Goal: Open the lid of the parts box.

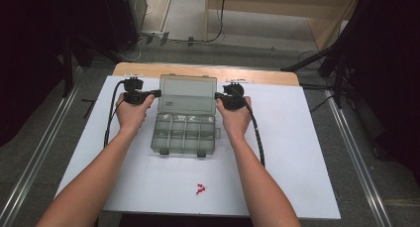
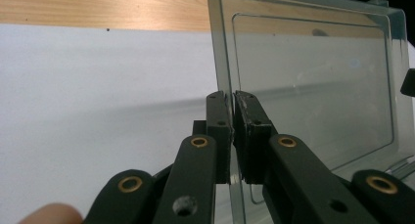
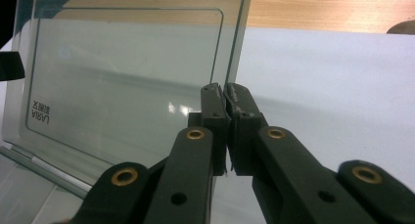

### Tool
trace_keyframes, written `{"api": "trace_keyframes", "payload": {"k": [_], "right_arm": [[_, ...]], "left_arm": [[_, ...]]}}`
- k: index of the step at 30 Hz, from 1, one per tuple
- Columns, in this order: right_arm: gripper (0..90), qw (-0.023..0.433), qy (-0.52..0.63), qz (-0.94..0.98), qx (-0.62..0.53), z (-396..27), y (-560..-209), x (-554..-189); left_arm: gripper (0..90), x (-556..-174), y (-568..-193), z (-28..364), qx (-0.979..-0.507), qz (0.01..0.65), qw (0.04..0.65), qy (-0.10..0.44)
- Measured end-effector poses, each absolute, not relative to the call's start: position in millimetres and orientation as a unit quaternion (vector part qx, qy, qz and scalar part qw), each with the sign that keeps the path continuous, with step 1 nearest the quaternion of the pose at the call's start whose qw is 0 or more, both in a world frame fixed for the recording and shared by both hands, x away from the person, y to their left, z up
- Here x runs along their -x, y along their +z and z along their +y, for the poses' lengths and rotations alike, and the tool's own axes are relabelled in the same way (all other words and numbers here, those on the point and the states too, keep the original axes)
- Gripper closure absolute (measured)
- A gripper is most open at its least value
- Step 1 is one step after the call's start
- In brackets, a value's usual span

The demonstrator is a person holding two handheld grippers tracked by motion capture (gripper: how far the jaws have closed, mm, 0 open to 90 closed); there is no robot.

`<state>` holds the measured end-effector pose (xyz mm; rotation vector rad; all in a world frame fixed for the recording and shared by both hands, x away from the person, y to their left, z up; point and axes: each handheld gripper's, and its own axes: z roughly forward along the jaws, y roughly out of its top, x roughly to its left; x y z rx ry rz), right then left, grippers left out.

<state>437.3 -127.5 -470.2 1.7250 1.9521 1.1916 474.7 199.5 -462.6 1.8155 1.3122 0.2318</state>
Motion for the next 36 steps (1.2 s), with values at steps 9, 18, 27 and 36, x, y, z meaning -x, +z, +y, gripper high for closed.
{"api": "trace_keyframes", "payload": {"k": [9,18,27,36], "right_arm": [[88.9,0.115,0.408,0.675,-0.604,-130.0,-482.1,-443.5],[89.1,0.104,0.399,0.674,-0.613,-129.1,-492.7,-447.3],[84.5,0.11,0.397,0.684,-0.602,-129.2,-496.0,-447.1],[37.5,0.157,0.441,0.689,-0.554,-150.2,-492.1,-429.9]], "left_arm": [[87.3,-479.6,-470.1,202.1,-0.722,0.538,0.43,0.071],[86.9,-483.6,-480.2,202.0,-0.726,0.546,0.415,0.06],[86.8,-483.8,-482.7,202.5,-0.731,0.541,0.411,0.06],[67.6,-469.2,-469.1,202.5,-0.739,0.513,0.432,0.066]]}}
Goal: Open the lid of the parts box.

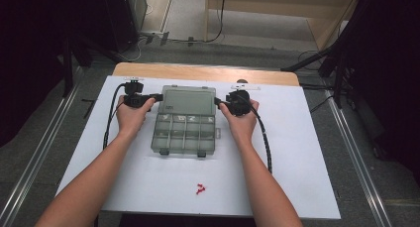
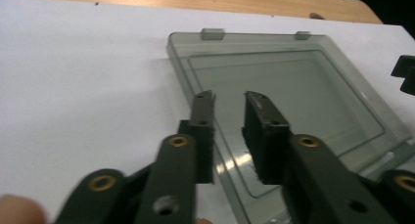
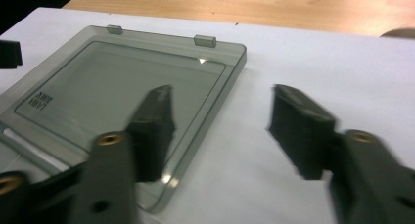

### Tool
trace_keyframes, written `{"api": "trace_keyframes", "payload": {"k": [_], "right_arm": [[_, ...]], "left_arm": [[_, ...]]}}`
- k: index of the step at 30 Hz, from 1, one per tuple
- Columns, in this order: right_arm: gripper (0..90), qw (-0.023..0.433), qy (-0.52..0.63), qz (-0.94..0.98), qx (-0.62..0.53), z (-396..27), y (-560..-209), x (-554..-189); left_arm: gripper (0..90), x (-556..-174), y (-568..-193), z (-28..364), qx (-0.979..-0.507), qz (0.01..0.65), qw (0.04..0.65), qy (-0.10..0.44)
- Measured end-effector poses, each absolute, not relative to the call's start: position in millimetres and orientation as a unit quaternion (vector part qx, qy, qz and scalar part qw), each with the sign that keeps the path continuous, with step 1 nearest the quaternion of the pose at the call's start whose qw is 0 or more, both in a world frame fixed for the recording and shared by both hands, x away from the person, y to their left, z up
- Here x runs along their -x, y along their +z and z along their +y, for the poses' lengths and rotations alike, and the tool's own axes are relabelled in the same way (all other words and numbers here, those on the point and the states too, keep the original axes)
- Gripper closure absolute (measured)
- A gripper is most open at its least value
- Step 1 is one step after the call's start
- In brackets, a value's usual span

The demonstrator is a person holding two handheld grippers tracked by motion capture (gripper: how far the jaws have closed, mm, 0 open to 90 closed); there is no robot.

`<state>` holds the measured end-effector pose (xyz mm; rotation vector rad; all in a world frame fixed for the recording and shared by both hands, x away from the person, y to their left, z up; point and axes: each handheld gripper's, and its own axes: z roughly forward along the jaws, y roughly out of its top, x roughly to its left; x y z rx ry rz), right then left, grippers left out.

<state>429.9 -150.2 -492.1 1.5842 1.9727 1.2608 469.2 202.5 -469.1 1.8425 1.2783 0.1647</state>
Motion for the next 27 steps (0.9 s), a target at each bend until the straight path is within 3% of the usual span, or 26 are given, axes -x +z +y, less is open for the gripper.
{"api": "trace_keyframes", "payload": {"k": [6,12,27], "right_arm": [[13.7,0.165,0.455,0.703,-0.521,-163.1,-486.1,-409.7],[12.9,0.179,0.469,0.708,-0.497,-170.9,-480.8,-388.8],[1.8,0.191,0.497,0.696,-0.481,-195.4,-476.8,-341.7]], "left_arm": [[53.0,-458.5,-461.7,199.3,-0.749,0.486,0.446,0.062],[47.7,-448.1,-454.8,194.7,-0.765,0.455,0.452,0.057],[12.5,-414.9,-438.2,181.3,-0.799,0.369,0.475,0.009]]}}
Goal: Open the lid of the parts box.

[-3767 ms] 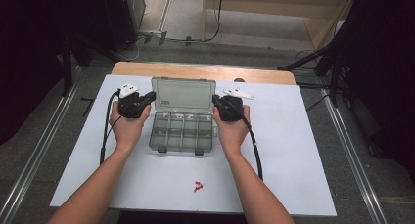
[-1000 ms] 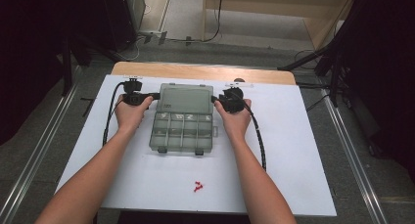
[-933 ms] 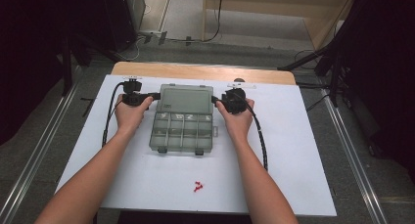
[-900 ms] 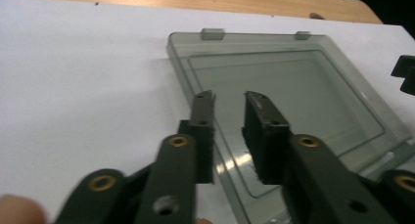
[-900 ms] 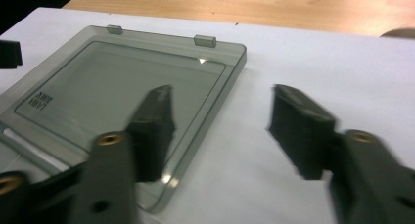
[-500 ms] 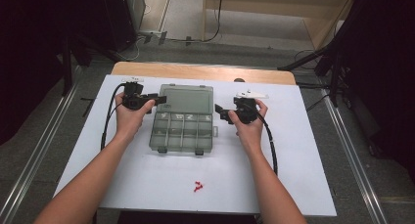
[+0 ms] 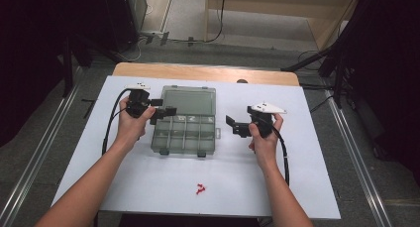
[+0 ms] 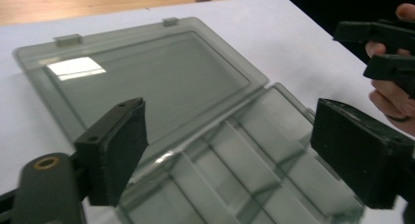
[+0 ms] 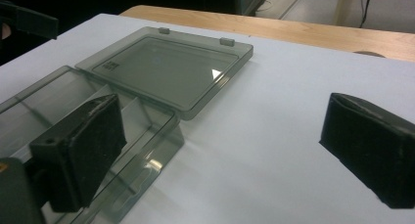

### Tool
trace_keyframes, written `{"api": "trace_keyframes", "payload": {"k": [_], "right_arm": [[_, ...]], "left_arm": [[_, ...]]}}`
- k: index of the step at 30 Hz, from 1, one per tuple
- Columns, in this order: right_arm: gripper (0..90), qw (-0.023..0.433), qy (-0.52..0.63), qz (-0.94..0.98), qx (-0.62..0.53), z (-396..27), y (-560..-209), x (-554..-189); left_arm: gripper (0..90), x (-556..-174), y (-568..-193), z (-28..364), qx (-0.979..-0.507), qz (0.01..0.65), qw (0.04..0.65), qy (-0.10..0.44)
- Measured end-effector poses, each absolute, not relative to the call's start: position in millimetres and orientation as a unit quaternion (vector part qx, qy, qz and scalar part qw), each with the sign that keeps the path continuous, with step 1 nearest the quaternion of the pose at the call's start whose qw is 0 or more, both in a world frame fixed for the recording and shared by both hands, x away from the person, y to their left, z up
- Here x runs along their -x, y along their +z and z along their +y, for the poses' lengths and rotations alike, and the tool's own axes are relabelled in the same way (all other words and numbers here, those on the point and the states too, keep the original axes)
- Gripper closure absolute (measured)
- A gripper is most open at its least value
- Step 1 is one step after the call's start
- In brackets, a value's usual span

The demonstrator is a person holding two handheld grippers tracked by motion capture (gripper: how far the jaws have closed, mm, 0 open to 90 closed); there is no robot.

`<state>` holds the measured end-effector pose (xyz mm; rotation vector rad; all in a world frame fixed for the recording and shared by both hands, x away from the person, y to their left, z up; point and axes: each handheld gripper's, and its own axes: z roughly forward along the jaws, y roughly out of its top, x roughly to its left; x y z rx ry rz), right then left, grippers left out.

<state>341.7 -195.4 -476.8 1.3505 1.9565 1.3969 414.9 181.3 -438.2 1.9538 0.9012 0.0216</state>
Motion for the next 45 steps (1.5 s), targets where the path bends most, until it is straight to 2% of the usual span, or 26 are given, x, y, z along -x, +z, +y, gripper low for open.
{"api": "trace_keyframes", "payload": {"k": [4,24,45], "right_arm": [[0.2,0.196,0.501,0.693,-0.479,-202.3,-478.3,-328.9],[0.0,0.216,0.512,0.681,-0.477,-239.3,-483.8,-260.1],[0.0,0.233,0.51,0.67,-0.487,-272.2,-495.3,-205.7]], "left_arm": [[7.8,-406.9,-436.9,177.3,-0.808,0.352,0.472,0.011],[7.7,-374.3,-440.9,159.6,-0.831,0.321,0.454,0.012],[7.7,-335.8,-435.6,136.9,-0.857,0.274,0.437,0.013]]}}
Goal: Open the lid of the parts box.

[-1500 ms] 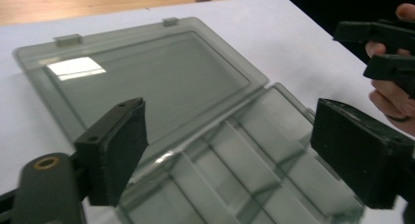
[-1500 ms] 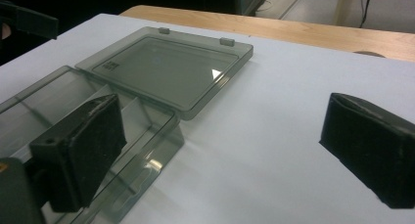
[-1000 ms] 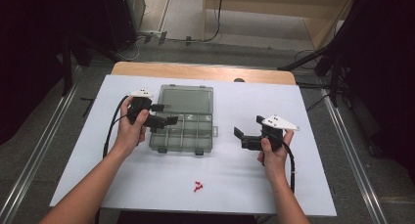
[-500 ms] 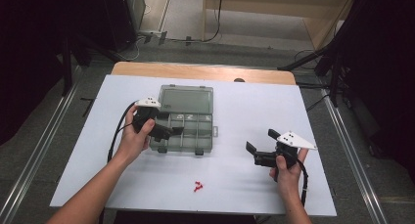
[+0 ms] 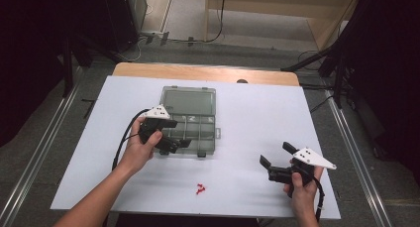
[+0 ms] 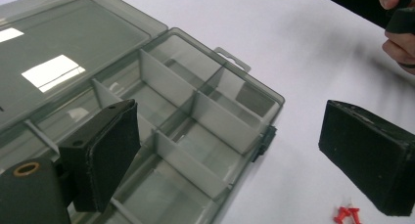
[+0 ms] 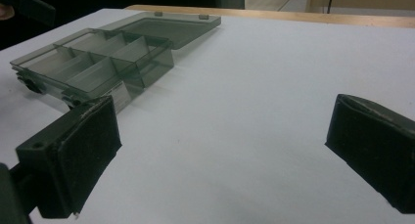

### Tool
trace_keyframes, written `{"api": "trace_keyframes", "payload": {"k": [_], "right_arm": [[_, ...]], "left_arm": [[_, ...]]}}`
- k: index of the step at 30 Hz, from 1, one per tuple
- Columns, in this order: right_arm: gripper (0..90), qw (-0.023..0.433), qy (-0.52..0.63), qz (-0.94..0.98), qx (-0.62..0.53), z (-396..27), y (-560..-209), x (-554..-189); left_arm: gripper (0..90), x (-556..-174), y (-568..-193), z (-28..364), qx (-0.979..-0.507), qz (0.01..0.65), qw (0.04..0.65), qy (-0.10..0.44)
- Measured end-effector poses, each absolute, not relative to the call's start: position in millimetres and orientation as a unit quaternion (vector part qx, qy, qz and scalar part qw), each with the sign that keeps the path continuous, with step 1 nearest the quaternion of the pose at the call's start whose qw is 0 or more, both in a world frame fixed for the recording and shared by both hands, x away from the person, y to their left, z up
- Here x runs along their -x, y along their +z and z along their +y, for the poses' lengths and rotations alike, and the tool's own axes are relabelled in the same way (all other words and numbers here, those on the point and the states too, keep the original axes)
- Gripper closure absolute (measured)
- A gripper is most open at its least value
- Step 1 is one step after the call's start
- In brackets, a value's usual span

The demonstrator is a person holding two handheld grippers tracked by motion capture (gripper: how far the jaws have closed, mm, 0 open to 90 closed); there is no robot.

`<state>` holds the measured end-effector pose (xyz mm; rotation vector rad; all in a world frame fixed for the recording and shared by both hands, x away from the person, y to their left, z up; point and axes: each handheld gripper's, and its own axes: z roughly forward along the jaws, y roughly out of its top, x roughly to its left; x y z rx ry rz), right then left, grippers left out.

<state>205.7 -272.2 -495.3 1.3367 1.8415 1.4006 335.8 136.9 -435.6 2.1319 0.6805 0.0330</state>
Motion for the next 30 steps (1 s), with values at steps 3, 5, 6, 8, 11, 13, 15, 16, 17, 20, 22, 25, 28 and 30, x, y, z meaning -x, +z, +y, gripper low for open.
{"api": "trace_keyframes", "payload": {"k": [3,5,6,8,11,13,15,16,17,20,22,25,28,30], "right_arm": [[0.0,0.239,0.51,0.667,-0.487,-277.1,-494.9,-198.1],[0.0,0.238,0.51,0.667,-0.487,-280.4,-495.2,-194.3],[0.0,0.239,0.51,0.667,-0.487,-281.8,-495.6,-192.7],[0.0,0.237,0.51,0.667,-0.489,-284.2,-496.1,-189.5],[0.0,0.238,0.509,0.667,-0.489,-288.1,-496.3,-185.1],[0.0,0.239,0.51,0.664,-0.492,-290.2,-496.3,-182.6],[0.0,0.242,0.509,0.663,-0.492,-293.3,-496.3,-180.5],[0.0,0.243,0.51,0.662,-0.493,-294.2,-496.2,-179.6],[0.0,0.246,0.51,0.662,-0.492,-295.7,-496.1,-178.8],[0.0,0.249,0.509,0.659,-0.494,-298.7,-496.6,-177.7],[0.0,0.25,0.507,0.659,-0.496,-300.5,-498.1,-177.2],[0.0,0.254,0.505,0.657,-0.499,-303.1,-499.0,-173.6],[0.0,0.257,0.503,0.658,-0.497,-306.0,-500.6,-171.5],[0.1,0.258,0.501,0.658,-0.499,-307.6,-501.9,-171.1]], "left_arm": [[7.7,-331.4,-434.3,134.9,-0.861,0.266,0.433,0.013],[7.7,-329.6,-433.3,133.9,-0.862,0.265,0.432,0.012],[7.7,-328.6,-433.1,133.2,-0.862,0.265,0.431,0.011],[7.7,-327.1,-432.8,131.8,-0.864,0.263,0.429,0.012],[7.7,-324.8,-432.1,130.1,-0.866,0.26,0.427,0.015],[7.7,-323.2,-432.6,129.0,-0.866,0.261,0.426,0.011],[7.7,-321.3,-433.6,127.9,-0.869,0.259,0.422,0.011],[7.7,-320.3,-434.1,127.5,-0.869,0.259,0.422,0.01],[7.7,-319.6,-434.4,127.4,-0.87,0.259,0.42,0.01],[7.7,-316.8,-435.1,127.3,-0.871,0.255,0.42,0.009],[7.7,-315.2,-435.5,127.3,-0.871,0.255,0.42,0.008],[7.7,-311.9,-436.1,125.6,-0.872,0.251,0.421,0.006],[7.8,-308.2,-435.8,122.3,-0.873,0.248,0.42,0.005],[7.7,-305.7,-435.2,119.6,-0.875,0.244,0.418,0.006]]}}
